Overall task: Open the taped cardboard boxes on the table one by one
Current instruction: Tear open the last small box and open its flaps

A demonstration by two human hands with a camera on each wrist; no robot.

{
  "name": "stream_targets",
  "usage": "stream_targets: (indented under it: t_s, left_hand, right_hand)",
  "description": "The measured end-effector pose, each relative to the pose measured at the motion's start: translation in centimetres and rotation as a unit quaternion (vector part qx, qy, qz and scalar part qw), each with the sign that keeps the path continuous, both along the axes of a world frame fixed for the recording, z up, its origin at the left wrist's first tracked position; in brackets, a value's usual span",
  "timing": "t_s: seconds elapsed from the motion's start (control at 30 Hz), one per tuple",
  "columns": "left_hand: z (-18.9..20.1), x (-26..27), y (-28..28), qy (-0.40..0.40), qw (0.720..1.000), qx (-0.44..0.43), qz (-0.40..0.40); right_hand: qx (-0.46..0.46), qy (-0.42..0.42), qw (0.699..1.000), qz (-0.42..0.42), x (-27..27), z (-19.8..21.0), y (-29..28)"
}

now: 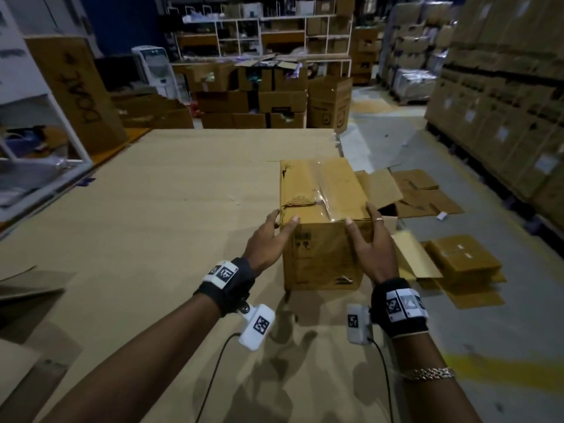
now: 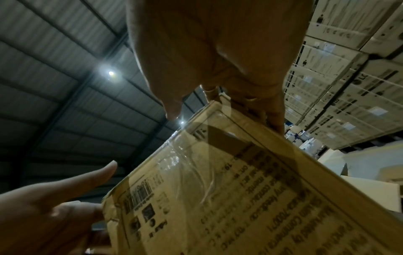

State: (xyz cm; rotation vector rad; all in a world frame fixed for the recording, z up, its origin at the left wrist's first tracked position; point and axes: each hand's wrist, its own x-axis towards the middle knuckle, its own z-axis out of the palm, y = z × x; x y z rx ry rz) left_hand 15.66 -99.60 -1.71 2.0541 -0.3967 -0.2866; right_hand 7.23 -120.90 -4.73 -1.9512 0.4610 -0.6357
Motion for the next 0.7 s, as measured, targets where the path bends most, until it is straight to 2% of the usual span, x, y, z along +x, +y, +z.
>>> stream_targets:
  t_s: [0.1,0.23,0.33,0.4,0.7]
  left_hand:
    - [-1.4,1.2,-0.2,0.056,0.994,-0.092,0.029]
    - [-0.2,0.4,1.6,0.055,0.988,-0.134,0.052]
    - [0.9,-1.1,4.3,0.075,0.988,-0.124,0.057]
    - [1.3,-2.5,6.7,0.077,0.990,-0.100,0.061]
    - [3.3,-12.3,18.5,0.023,0.995,-0.048,0.086]
  right_hand:
    - [-0.037,-0.024,0.999,-0.007,0.1,-0.7,0.4]
    - [-0.032,-0.026,0.999,0.026,-0.9,-0.9,2.4]
    - [-0.061,-0.041,0.997,0.026,-3.1,0.2,4.9]
    - [-0.049,-0.049,0.997,0.034,-4.8,0.7,6.8]
    - [-0.037,-0.036,0.998,0.046,-14.7,2.2,17.7]
